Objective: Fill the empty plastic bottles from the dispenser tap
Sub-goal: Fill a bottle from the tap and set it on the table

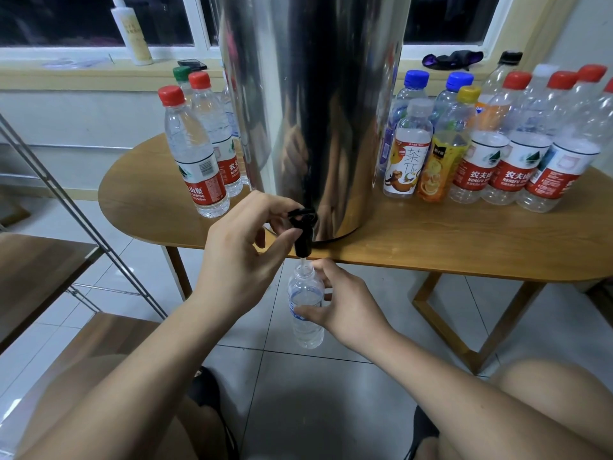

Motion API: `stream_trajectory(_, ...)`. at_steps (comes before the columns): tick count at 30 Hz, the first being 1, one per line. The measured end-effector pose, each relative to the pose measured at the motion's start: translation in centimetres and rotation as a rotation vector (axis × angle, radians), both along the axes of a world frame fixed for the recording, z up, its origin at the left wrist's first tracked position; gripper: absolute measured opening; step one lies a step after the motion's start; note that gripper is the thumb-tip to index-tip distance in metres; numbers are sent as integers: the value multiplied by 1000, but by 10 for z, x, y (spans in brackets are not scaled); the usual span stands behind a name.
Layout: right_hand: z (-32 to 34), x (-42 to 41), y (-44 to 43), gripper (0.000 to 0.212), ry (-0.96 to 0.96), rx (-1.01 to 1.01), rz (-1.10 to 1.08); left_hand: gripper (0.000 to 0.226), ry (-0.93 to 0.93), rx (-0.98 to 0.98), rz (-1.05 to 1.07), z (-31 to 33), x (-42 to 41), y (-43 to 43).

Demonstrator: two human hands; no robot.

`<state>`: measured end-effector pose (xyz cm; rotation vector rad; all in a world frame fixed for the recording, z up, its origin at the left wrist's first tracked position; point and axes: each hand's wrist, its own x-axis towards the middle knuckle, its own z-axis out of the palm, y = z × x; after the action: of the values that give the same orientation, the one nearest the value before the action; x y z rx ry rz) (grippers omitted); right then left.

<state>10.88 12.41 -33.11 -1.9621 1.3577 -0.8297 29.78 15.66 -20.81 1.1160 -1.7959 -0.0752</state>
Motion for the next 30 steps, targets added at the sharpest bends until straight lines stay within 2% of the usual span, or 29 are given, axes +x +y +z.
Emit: stream_trajectory(30,3,0,2,75,17,9,-7,28,4,4,-11,-1,1,-2)
